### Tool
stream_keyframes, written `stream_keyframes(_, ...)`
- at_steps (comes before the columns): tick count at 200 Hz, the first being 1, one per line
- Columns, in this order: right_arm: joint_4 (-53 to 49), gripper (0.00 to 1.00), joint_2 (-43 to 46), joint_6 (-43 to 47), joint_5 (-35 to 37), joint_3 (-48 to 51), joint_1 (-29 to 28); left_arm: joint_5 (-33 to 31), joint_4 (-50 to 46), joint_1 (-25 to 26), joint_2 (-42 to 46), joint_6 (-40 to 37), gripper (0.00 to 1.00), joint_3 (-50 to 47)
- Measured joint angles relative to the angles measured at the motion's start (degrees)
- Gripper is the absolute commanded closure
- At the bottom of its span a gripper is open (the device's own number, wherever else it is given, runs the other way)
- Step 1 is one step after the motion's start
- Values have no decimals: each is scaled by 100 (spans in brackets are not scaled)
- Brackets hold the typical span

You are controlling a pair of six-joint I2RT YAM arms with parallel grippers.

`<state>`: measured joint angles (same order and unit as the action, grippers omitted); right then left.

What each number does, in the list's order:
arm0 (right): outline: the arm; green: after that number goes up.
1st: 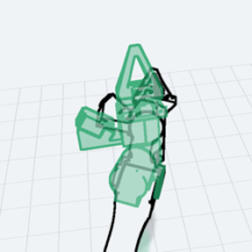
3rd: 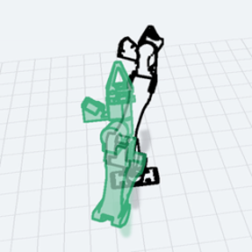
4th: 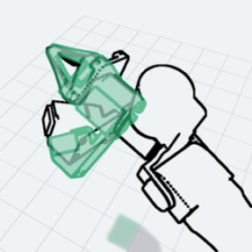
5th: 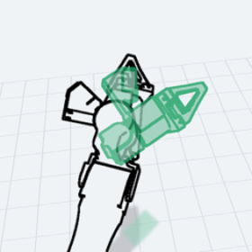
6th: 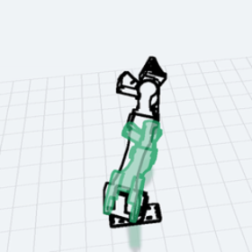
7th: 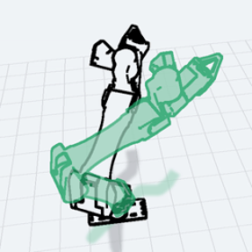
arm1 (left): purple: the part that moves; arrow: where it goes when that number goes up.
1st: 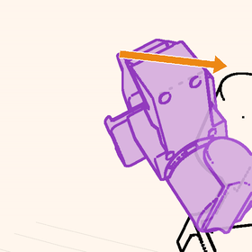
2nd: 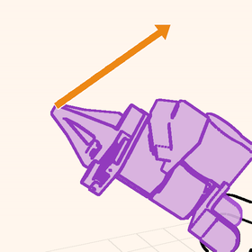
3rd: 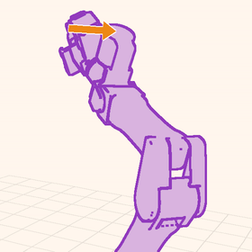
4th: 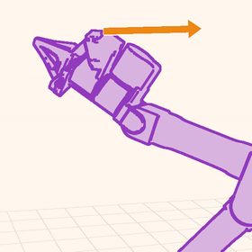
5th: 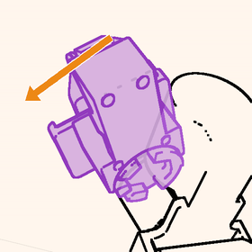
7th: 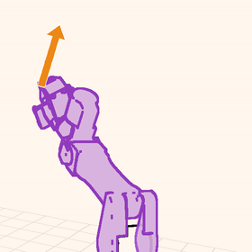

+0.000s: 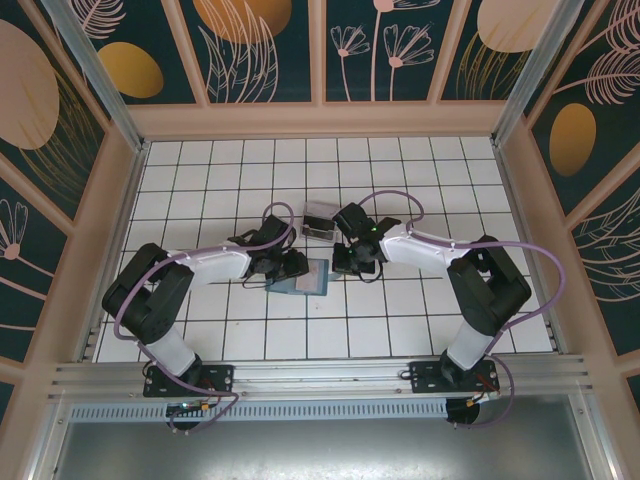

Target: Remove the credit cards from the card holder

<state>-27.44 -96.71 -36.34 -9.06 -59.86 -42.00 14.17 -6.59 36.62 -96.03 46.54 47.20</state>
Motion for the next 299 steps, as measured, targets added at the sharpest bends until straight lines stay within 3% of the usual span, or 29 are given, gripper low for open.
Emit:
stream_keyframes(70, -20, 100, -2, 9, 28, 0, 7, 402, 922, -94, 83, 155, 71, -507)
stream_keyframes(167, -319, 100, -151, 42, 153, -107, 173, 938, 2006, -214, 162, 374, 88, -1150)
stream_keyframes(221, -636, 83, -127, -48, 516, -481, 118, 1047, 2131, -212, 162, 420, 94, -1226)
stream_keyframes(299, -684, 79, 94, -197, 531, -859, -205, 1095, 2140, -212, 175, 444, 98, -1235)
